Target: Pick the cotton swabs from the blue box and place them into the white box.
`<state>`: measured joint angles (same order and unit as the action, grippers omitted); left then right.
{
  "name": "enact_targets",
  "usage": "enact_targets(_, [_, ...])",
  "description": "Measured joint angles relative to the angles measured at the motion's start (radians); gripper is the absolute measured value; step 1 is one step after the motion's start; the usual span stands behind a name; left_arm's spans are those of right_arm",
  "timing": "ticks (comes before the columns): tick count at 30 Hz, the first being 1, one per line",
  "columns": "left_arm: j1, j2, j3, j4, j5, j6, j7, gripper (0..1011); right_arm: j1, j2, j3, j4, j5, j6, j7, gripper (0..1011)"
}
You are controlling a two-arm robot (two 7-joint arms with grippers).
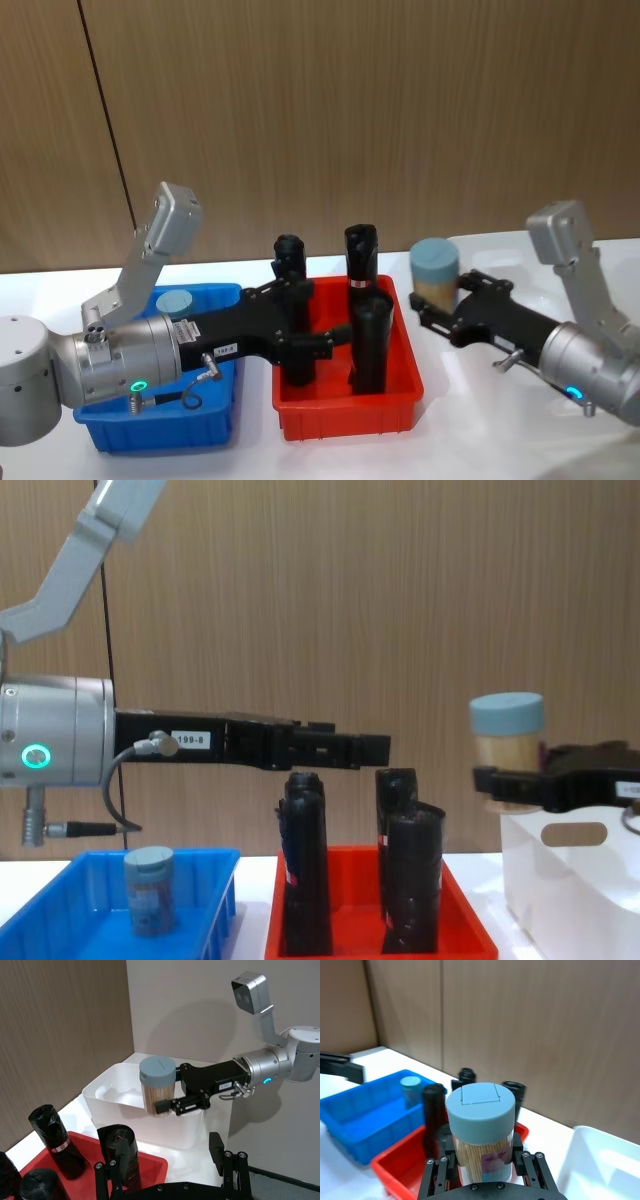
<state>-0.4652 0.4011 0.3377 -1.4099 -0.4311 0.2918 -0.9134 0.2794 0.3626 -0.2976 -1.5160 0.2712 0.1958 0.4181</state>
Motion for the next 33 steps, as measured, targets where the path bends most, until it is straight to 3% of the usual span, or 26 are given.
enact_targets(12, [0.0, 0.0, 0.0, 0.0, 0.0, 0.0, 0.0, 1004, 0.02, 0.034, 0.042, 0.067, 0.0, 0.017, -0.042, 630])
enact_targets(27, [0.0, 0.0, 0.0, 0.0, 0.0, 0.0, 0.0, 1004, 0.062, 0.042, 0.063, 0.168, -0.026, 0.044, -0.066, 630])
enact_targets(31, [0.0, 0.0, 0.0, 0.0, 0.0, 0.0, 0.0, 1004, 0.073, 0.042, 0.067, 0.191, -0.033, 0.045, -0.072, 695])
enact_targets(33, [0.0, 0.0, 0.0, 0.0, 0.0, 0.0, 0.0, 1004, 0.079, 0.041, 0.068, 0.202, -0.035, 0.046, -0.074, 773])
